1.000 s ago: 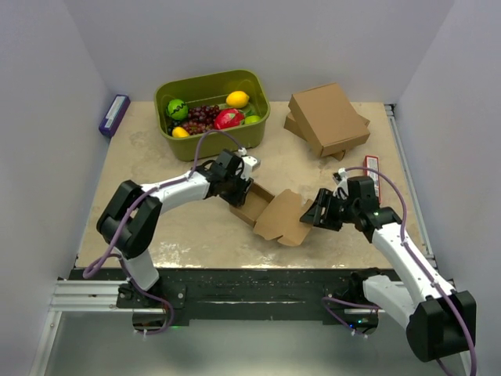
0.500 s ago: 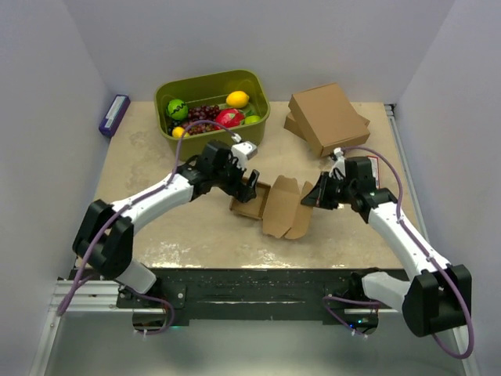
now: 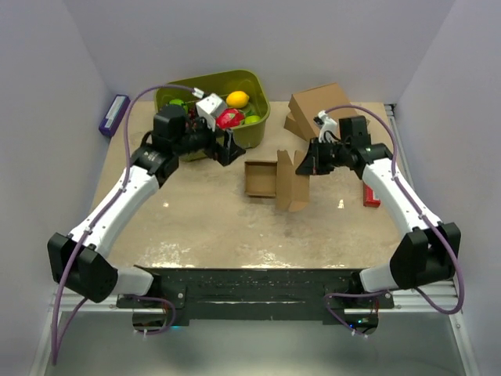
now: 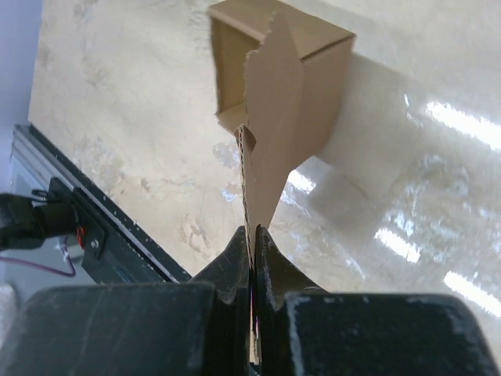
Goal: Fold the paper box
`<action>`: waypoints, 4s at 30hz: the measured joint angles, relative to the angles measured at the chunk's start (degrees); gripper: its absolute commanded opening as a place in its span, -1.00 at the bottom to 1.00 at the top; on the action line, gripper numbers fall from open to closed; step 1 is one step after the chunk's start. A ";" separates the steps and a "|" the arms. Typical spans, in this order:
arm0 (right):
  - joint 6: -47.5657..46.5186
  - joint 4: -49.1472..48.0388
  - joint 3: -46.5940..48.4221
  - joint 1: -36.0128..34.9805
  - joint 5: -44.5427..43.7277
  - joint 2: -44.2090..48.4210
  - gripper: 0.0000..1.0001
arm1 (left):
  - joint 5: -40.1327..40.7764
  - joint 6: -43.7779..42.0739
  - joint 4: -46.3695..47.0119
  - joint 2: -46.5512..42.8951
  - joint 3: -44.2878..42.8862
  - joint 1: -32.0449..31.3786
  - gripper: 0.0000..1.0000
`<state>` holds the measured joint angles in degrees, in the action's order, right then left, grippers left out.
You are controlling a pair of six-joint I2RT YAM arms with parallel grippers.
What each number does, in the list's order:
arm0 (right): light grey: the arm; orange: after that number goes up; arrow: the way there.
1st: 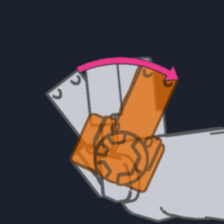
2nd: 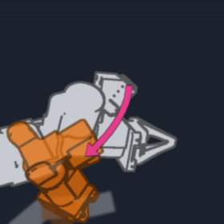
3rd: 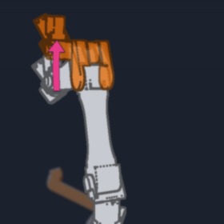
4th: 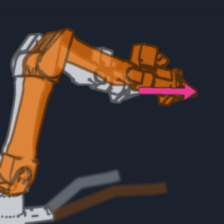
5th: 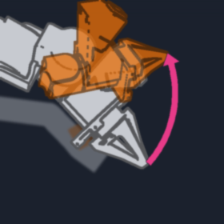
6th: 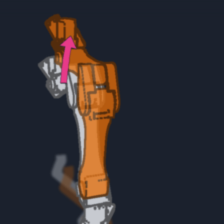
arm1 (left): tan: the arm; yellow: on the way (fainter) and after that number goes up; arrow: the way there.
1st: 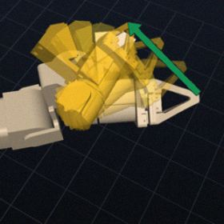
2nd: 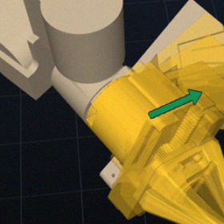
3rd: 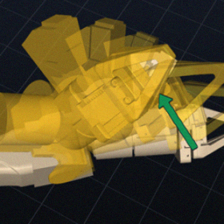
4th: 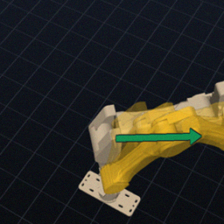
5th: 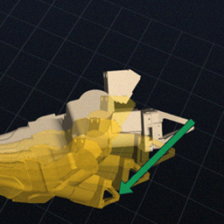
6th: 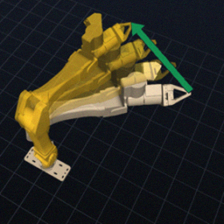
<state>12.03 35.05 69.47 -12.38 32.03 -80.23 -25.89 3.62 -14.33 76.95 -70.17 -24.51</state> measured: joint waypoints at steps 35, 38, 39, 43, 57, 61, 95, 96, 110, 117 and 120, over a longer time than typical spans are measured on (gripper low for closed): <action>-30.60 21.59 20.76 -8.98 17.33 -17.86 -1.00 | -30.36 -18.16 -5.40 13.42 -4.72 3.13 0.86; -31.23 21.59 20.46 -8.98 18.08 -17.86 -1.00 | -32.06 -18.12 -4.98 14.84 -4.59 3.04 0.85; -31.41 21.57 20.41 -8.98 18.32 -17.86 -1.00 | -32.68 -18.14 -5.01 15.37 -4.57 2.97 0.84; -32.17 21.62 20.39 -8.98 18.73 -17.86 -1.00 | -34.10 -18.29 -5.44 17.09 -4.57 2.49 0.68; -33.40 21.73 17.88 -9.05 20.00 -17.86 -1.00 | -34.80 -19.15 -6.73 19.71 -4.57 -0.61 -0.51; -33.94 21.88 17.70 -9.05 20.00 -17.86 -1.00 | -34.77 -19.28 -6.82 19.74 -4.57 -1.60 -0.57; -1.99 -18.38 -11.52 6.43 7.72 12.72 0.51 | -21.97 -9.14 11.65 14.16 6.84 2.05 -1.00; -0.39 -20.61 -13.73 6.16 7.50 15.02 0.51 | -21.42 -8.50 12.96 13.90 7.10 1.99 -1.00; 13.66 -45.51 -38.93 -11.91 -9.20 21.31 0.52 | -7.06 10.95 33.03 -0.66 26.32 1.88 -1.00; 9.73 -45.03 -33.51 -10.64 -10.27 11.87 0.49 | -9.90 14.75 40.11 0.17 30.23 1.86 -1.00; 9.92 -45.90 -33.46 -7.08 -7.80 11.58 0.47 | -11.52 15.06 41.79 0.17 30.23 1.86 -1.00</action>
<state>21.96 -10.85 36.01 -19.46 24.23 -68.64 -37.41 18.68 27.46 77.12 -39.94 -22.65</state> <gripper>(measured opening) 0.748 0.021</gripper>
